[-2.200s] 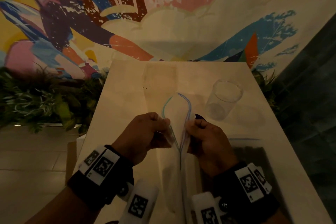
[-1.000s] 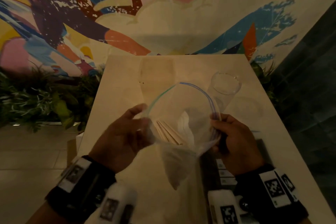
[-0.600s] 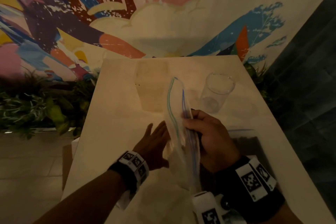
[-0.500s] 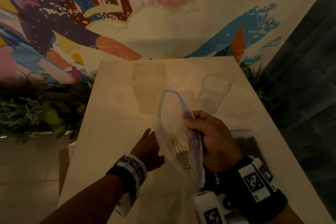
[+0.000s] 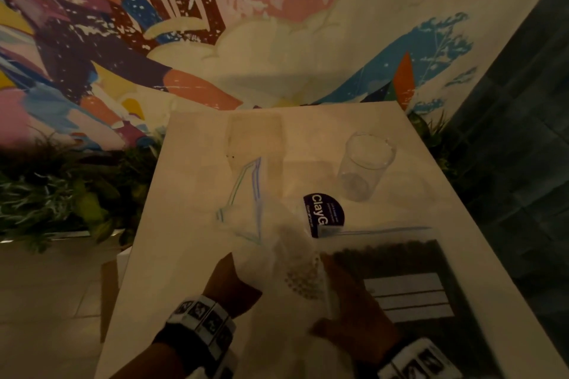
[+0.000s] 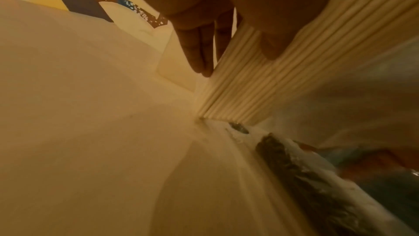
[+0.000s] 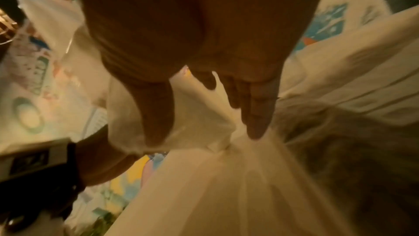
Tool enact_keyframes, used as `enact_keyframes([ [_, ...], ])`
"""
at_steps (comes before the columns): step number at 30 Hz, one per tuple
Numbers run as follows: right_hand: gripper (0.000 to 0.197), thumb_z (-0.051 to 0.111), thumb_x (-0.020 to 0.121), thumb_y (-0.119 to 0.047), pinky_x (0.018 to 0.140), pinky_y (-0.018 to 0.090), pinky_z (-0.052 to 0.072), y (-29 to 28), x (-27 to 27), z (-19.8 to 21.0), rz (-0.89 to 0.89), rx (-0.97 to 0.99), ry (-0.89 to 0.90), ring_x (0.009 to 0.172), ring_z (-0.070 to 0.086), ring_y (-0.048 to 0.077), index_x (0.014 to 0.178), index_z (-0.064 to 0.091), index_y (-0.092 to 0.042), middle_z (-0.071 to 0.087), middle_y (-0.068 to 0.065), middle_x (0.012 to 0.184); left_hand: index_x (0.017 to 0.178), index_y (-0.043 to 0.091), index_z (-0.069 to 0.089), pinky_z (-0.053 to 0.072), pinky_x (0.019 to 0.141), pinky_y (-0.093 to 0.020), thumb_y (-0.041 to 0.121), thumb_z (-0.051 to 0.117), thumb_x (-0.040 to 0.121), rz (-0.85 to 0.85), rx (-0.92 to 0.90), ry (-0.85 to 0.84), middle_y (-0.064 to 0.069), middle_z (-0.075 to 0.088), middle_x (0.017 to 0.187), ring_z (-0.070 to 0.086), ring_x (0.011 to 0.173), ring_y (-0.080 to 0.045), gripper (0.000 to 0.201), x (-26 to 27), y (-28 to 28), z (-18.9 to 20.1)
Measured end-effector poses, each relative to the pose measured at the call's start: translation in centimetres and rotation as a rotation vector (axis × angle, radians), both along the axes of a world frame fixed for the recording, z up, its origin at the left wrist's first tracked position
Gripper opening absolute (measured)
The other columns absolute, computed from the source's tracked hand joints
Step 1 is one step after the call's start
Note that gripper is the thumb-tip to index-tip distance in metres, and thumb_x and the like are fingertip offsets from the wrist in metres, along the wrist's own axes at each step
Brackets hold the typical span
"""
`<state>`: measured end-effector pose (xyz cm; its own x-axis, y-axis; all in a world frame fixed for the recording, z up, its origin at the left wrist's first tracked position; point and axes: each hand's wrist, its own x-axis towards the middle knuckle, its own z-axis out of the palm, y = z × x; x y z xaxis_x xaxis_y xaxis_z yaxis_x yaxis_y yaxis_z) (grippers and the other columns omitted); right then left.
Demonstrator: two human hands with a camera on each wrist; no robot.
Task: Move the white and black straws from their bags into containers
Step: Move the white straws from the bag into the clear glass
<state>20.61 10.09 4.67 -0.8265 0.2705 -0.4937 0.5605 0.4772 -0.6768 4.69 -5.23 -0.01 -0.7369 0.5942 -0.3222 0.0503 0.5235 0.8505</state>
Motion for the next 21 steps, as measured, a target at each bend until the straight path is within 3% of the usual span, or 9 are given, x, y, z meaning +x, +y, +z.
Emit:
enact_keyframes([
  [4,0.054,0.057,0.093,-0.02,0.103,0.013,0.032,-1.4,-2.4,0.6,-0.088,0.087,0.22,0.128,0.041,0.004,0.136,0.03,-0.039,0.044,-0.017,0.136,0.125,0.026,0.053,0.043,0.101,-0.036,0.062,0.071,0.058,-0.165,-0.041,0.108,0.014,0.054,0.118,0.05,0.115,-0.004,0.078,0.4,-0.1,0.9],
  [6,0.036,0.054,0.094,-0.015,0.09,0.01,0.037,-1.2,-2.7,0.4,-0.121,0.075,0.207,0.121,0.051,0.014,0.128,0.05,-0.027,0.057,-0.008,0.121,0.136,0.048,0.035,0.027,0.114,-0.038,0.075,0.067,0.057,-0.271,0.0,0.255,0.017,0.03,0.145,0.025,0.138,-0.014,0.089,0.3,-0.2,2.0],
  [8,0.034,0.061,0.09,-0.026,0.081,-0.001,0.034,-0.9,-2.7,0.1,-0.142,0.031,0.215,0.118,0.053,0.014,0.122,0.058,-0.016,0.059,-0.005,0.116,0.129,0.062,0.027,0.015,0.114,-0.023,0.055,0.079,0.059,-0.305,0.1,0.377,0.029,0.006,0.149,0.005,0.14,-0.002,0.087,0.3,-0.6,3.3],
  [10,0.057,0.061,0.085,-0.048,0.087,-0.007,0.025,-0.9,-2.8,-0.1,-0.143,0.036,0.276,0.124,0.046,0.01,0.127,0.053,-0.012,0.052,-0.006,0.125,0.118,0.045,0.041,0.029,0.104,-0.012,0.038,0.088,0.054,-0.183,0.204,0.199,0.024,0.017,0.148,0.02,0.137,0.001,0.08,0.5,-1.2,3.9],
  [12,0.054,0.056,0.09,-0.039,0.102,-0.001,0.017,-0.9,-3.2,-0.9,-0.044,0.101,0.238,0.132,0.035,0.009,0.137,0.041,-0.016,0.04,-0.005,0.141,0.115,0.033,0.04,0.049,0.083,-0.018,0.016,0.092,0.051,-0.043,0.308,-0.175,0.012,0.037,0.14,0.043,0.126,-0.013,0.085,0.6,-1.6,3.4],
  [15,0.054,0.041,0.099,-0.029,0.118,0.023,0.006,-0.8,-3.5,-2.5,0.214,0.267,0.002,0.143,0.019,0.015,0.148,0.019,-0.022,0.022,-0.004,0.155,0.139,0.04,0.013,0.055,0.062,-0.026,-0.005,0.089,0.046,0.049,0.294,-0.464,0.007,0.031,0.144,0.045,0.121,-0.023,0.128,0.3,-1.7,1.3],
  [17,0.051,0.045,0.095,-0.03,0.117,0.028,0.018,-0.5,-3.6,-3.2,0.186,0.266,-0.042,0.138,0.031,0.019,0.144,0.035,-0.02,0.037,0.0,0.148,0.146,0.036,-0.002,0.056,0.062,-0.029,-0.016,0.082,0.051,0.063,0.321,-0.53,0.003,0.043,0.138,0.055,0.111,-0.02,0.137,0.2,-1.4,1.3],
  [19,0.034,0.051,0.083,-0.032,0.103,0.033,0.041,-0.3,-3.6,-3.0,0.078,0.265,0.059,0.115,0.054,0.025,0.112,0.064,-0.021,0.064,0.007,0.117,0.145,0.024,0.025,0.057,0.068,-0.034,-0.012,0.086,0.044,0.043,0.359,-0.506,-0.002,0.063,0.119,0.065,0.098,-0.02,0.123,-0.2,-1.2,1.3],
  [21,0.02,0.053,0.072,-0.034,0.071,0.034,0.05,-0.2,-3.4,-2.7,-0.056,0.309,0.24,0.083,0.066,0.028,0.084,0.067,-0.026,0.07,0.006,0.074,0.112,0.015,0.066,0.057,0.071,-0.04,0.01,0.093,0.024,0.08,0.382,-0.444,-0.009,0.073,0.099,0.067,0.094,-0.029,0.092,-0.5,-1.0,1.5],
])
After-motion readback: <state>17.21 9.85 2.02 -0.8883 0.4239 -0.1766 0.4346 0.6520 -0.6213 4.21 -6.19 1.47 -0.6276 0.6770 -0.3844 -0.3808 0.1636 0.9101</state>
